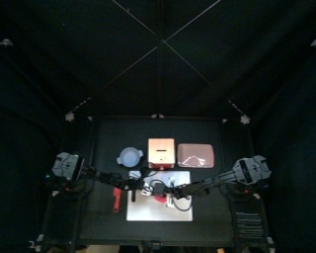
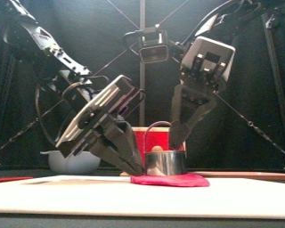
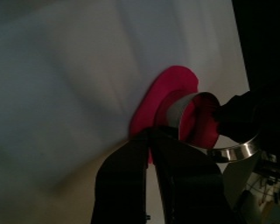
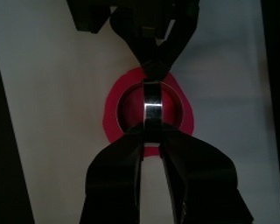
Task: Get the cutter from the drawer then cut the dough then place the extra dough in the bowl
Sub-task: Cut the dough
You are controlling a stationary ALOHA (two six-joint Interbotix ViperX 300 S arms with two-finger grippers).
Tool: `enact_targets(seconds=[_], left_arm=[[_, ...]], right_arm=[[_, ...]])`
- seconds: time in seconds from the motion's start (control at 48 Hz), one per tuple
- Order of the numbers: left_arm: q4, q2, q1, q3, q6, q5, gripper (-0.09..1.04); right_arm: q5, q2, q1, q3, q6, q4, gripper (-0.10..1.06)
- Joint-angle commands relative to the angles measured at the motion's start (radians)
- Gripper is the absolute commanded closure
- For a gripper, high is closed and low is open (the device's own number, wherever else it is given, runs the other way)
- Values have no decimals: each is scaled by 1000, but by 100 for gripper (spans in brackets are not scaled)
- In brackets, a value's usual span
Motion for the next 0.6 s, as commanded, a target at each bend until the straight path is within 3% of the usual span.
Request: enact_targets(seconds=[0.021,0.604], left_arm=[[-2,-8,0,-6,0,-3,49],[-2,-8,0,-6,0,-3,49]], right_arm=[[-3,-52,3,-25,3,-3,43],[-3,-71,6,-23,3,-3,43]])
